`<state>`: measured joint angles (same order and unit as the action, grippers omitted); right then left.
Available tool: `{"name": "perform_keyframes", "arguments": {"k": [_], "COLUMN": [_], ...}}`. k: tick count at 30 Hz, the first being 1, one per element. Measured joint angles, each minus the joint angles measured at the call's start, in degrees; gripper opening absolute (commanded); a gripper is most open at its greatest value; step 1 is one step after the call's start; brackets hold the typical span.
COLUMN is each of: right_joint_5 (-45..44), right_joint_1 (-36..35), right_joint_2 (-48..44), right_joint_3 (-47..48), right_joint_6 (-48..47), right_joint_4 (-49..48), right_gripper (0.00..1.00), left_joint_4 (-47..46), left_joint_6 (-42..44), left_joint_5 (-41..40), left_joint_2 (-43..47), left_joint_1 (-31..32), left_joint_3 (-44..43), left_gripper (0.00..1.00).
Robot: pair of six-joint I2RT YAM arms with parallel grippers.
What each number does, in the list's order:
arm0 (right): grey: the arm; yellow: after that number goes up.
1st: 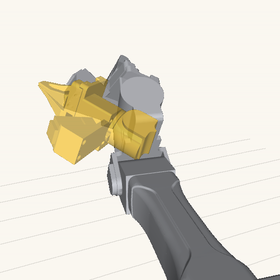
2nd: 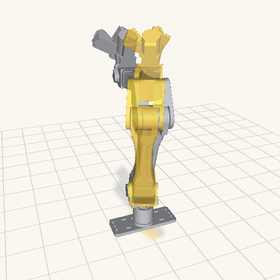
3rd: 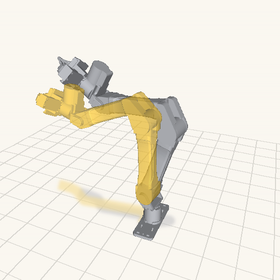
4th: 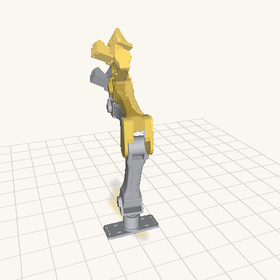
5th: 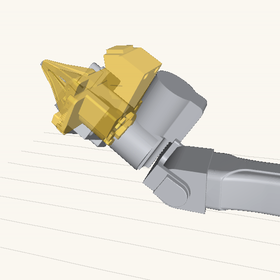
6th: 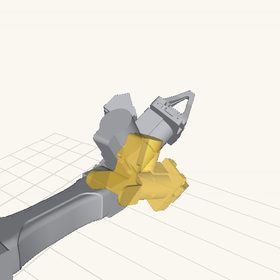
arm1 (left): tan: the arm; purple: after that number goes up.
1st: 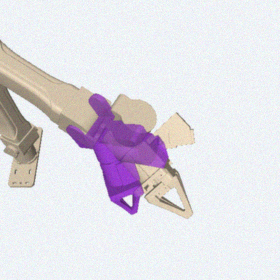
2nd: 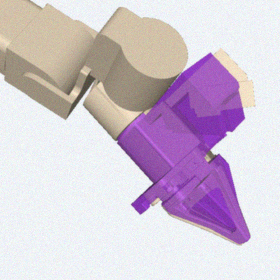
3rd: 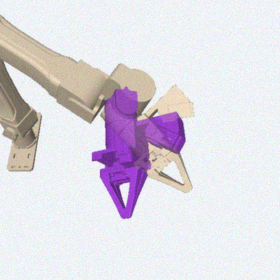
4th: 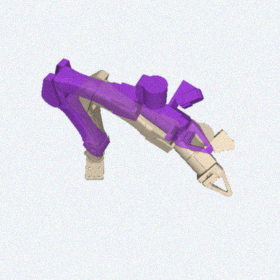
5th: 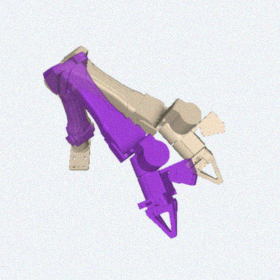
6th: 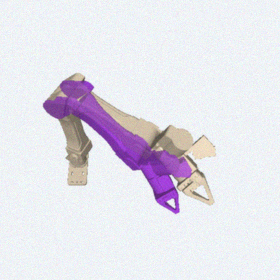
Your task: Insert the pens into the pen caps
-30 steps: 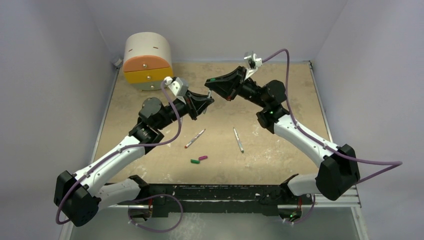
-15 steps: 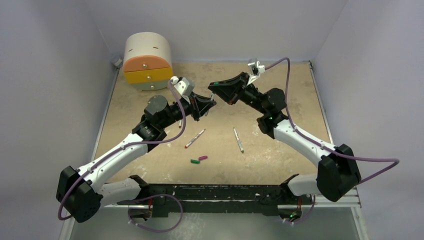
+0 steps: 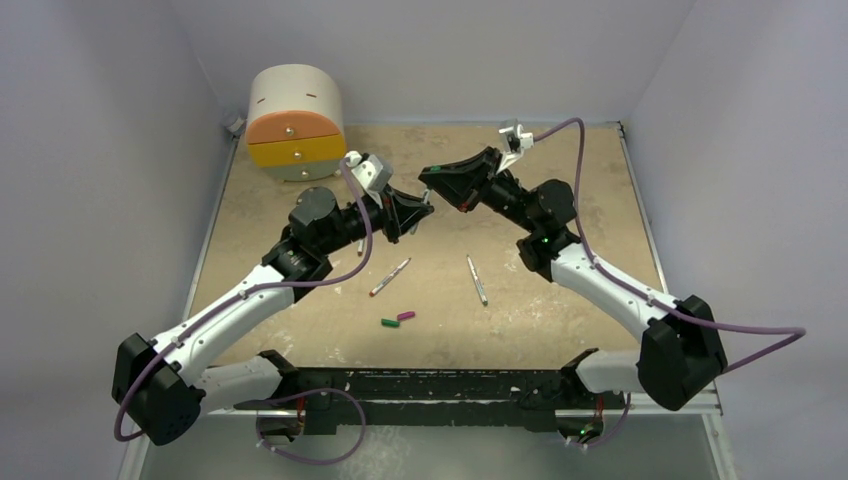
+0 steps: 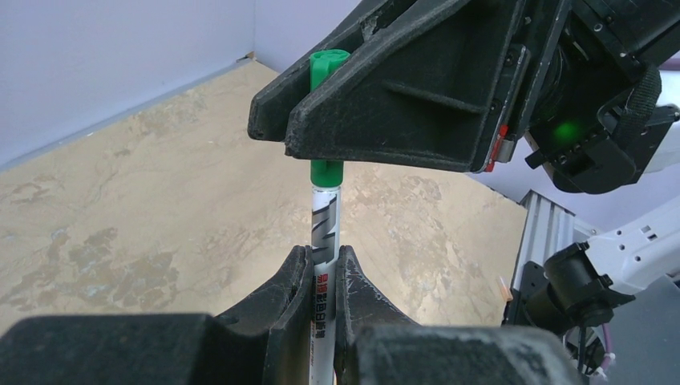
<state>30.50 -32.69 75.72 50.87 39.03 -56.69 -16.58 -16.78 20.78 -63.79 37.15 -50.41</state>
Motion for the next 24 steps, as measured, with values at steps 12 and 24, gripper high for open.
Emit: {"name": "perform_keyframes", "arguments": {"k": [12,24], "right_joint_5": [-4.61,-9.6], "right_joint_1": [-1.29,-1.27], "right_joint_2": [-5.66,-11.34], "right_joint_3": [0.55,-1.44], "right_joint_6": [-2.6,-3.96], "right_joint_4": [8.92,12.24], "right_gripper": [0.48,0.5], "left_joint_4": [-0.52,5.53], "left_joint_6": [-0.13,-0.04], "left_joint_5": [-0.04,-12.5], "left_joint_2": [4.2,0.94], "left_joint_1": [-0.61,-0.74], "left_joint_3": [0.33,-0.74], "left_gripper": [0.0,0.0]}}
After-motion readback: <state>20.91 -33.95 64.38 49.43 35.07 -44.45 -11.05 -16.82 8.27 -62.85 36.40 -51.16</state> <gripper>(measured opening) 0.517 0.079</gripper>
